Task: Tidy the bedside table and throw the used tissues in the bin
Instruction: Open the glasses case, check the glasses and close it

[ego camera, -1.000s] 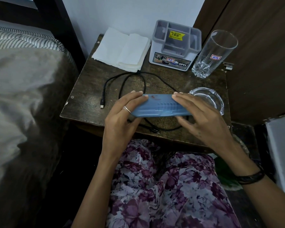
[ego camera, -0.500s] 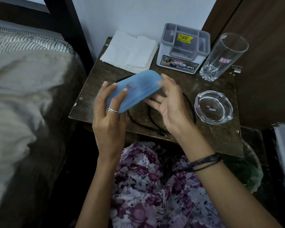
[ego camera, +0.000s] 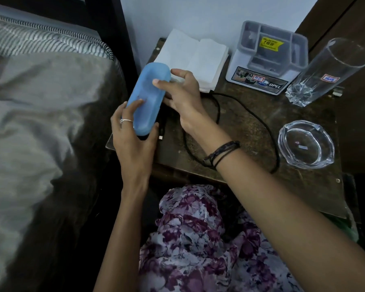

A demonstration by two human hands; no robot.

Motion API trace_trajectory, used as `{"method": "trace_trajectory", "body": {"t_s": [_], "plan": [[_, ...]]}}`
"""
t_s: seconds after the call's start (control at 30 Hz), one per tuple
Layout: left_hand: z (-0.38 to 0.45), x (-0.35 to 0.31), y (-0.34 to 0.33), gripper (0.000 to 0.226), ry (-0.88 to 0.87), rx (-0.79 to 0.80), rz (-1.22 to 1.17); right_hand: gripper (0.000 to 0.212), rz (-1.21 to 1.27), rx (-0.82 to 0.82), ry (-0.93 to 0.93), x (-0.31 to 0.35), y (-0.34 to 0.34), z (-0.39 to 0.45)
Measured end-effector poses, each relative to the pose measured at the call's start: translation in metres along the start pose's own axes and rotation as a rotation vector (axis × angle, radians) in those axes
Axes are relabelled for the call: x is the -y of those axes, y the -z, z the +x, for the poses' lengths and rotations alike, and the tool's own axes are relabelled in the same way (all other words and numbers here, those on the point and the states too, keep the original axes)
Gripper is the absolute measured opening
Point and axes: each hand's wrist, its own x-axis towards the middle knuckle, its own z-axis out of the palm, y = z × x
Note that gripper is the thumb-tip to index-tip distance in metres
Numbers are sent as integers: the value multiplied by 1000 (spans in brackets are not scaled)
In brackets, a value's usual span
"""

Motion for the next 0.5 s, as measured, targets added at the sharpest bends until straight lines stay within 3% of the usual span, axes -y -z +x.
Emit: {"method": "trace_trajectory", "body": {"t_s": [0.17,0.3,0.4,0.5], "plan": [[5,5,-3,49,30,6,60,43,-281,-109,141,-11,-4,11],[7,7,-3,50,33,50,124,36,-465,-98,291,-7,2,8],[2,4,0,51,69,71,141,28,-482,-100,355,-2,16,-1],[-6,-9,3,40,32,-53,155,18,-427,-129,388,2,41,-16]]}}
